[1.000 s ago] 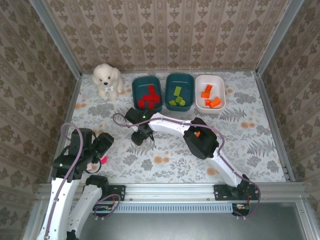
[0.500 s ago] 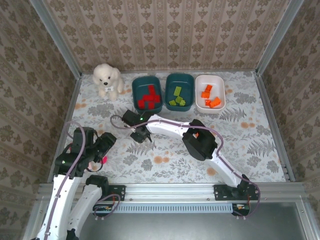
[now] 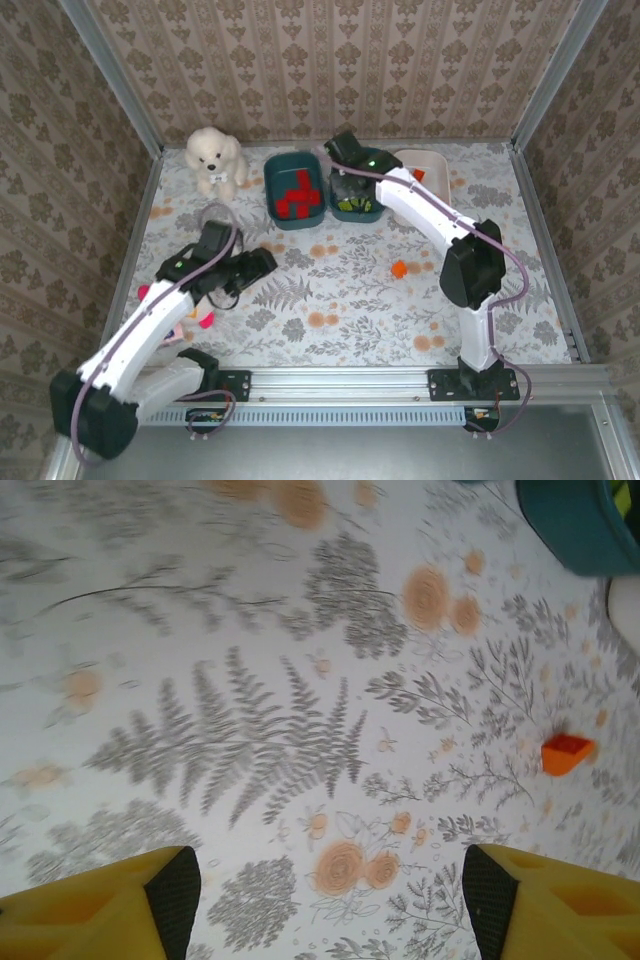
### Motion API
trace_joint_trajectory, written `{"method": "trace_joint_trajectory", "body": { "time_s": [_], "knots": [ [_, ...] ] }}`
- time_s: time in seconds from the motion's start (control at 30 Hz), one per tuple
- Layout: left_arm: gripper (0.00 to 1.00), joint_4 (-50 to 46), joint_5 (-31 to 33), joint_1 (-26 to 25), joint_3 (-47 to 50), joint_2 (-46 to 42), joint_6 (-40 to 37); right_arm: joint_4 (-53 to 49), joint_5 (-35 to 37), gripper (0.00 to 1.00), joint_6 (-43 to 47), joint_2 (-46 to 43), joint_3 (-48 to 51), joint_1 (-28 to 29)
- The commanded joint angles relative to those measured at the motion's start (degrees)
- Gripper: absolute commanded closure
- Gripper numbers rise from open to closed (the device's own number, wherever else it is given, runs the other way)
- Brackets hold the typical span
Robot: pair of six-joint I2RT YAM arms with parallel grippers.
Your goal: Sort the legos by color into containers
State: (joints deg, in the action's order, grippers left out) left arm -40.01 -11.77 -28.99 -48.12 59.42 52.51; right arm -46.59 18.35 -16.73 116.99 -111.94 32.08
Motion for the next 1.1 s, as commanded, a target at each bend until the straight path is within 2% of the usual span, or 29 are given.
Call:
{"method": "trace_joint_trajectory", "body": {
  "time_s": [0.0, 0.17, 0.3, 0.4, 0.53, 0.63, 0.83, 0.93, 1.07],
  "knots": [
    [0.26, 5.2, 1.4, -3.7, -7.4, 6.5, -6.4, -5.7, 4.6, 0.74, -6.1, 7.8, -6.7, -1.8],
    [0.25, 8.5, 0.3, -4.5, -12.5, 14.2, -7.9, -11.2, 5.2, 0.74, -11.7, 19.9, -21.0, -6.0],
    [0.25, 9.9, -0.7, -4.5, -14.6, 17.0, -8.2, -12.8, 4.7, 0.73, -13.2, 26.7, -28.0, -7.1],
    [0.25, 9.4, -0.8, -4.5, -15.7, 18.0, -8.8, -16.7, 5.3, 0.73, -17.5, 29.9, -31.2, -8.4],
    [0.25, 10.0, -1.3, -4.2, -15.9, 18.4, -9.2, -15.6, 4.0, 0.73, -19.8, 30.2, -28.8, -9.0],
    [0.24, 11.4, -3.0, -4.0, -15.2, 18.7, -9.3, -14.8, 2.7, 0.66, -19.3, 30.7, -28.9, -9.0],
    [0.24, 11.8, -3.5, -3.4, -15.0, 18.4, -9.3, -15.3, 2.4, 0.42, -19.7, 30.4, -28.9, -8.9],
    [0.24, 11.6, -3.8, -3.0, -14.7, 18.0, -9.5, -14.7, 3.0, 0.37, -18.9, 28.0, -29.0, -8.4],
    [0.24, 11.3, -4.7, -1.9, -13.5, 16.6, -10.2, -13.4, 5.9, 0.37, -16.7, 22.2, -29.3, -6.9]
  ]
}}
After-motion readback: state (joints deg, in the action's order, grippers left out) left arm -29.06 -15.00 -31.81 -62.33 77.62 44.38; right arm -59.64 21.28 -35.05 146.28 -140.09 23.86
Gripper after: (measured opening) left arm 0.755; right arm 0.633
